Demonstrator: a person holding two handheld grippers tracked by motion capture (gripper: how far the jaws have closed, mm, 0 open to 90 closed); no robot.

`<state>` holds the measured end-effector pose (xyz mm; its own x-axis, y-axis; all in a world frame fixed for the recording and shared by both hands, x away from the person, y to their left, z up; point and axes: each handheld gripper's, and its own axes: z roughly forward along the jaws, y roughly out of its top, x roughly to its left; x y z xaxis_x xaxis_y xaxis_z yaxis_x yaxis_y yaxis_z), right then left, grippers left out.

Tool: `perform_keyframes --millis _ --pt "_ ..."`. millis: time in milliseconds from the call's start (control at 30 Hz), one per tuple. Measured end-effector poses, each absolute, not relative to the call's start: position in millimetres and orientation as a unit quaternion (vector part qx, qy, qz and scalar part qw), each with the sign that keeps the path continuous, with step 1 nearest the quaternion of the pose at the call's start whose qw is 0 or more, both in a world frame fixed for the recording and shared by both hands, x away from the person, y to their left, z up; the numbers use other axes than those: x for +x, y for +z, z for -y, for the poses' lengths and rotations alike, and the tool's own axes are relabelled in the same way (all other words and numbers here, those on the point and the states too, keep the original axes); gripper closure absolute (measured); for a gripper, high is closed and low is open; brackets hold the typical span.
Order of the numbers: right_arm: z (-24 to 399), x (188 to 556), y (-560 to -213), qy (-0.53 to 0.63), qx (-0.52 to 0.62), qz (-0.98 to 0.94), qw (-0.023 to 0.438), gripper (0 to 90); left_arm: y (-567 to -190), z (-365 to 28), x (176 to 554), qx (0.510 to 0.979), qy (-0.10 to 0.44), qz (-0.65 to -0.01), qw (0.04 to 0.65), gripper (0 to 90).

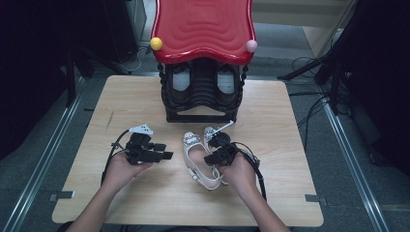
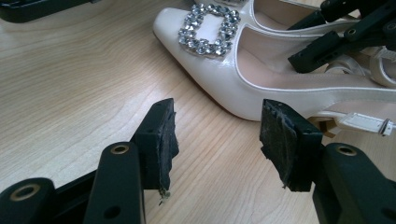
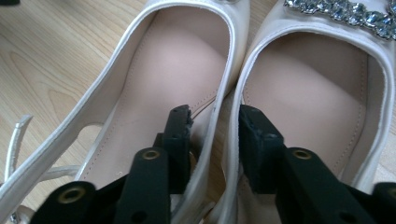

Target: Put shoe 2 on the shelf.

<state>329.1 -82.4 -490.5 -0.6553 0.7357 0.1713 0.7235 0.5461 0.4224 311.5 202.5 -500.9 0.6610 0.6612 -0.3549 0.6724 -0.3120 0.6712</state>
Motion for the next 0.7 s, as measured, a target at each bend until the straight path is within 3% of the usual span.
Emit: perform_keyframes --millis 167,367,700 --pt "82.5 332.9 -488.2 0.231 0.417 -0.879 0.008 82.3 -499.3 -208.4 310.8 0.806 -0.003 -0.415 0.422 45.9" --pt "91.5 342.0 -487.2 0.240 0.403 -0.883 -0.029 84.5 -503.9 -215.5 315.4 0.801 -0.010 -0.427 0.420 46.2" --pt "91.7 351.1 -468.3 0.190 0.307 -0.933 -0.009 85.6 -505.6 -224.6 318.4 0.795 -0.004 -0.437 0.420 46.1"
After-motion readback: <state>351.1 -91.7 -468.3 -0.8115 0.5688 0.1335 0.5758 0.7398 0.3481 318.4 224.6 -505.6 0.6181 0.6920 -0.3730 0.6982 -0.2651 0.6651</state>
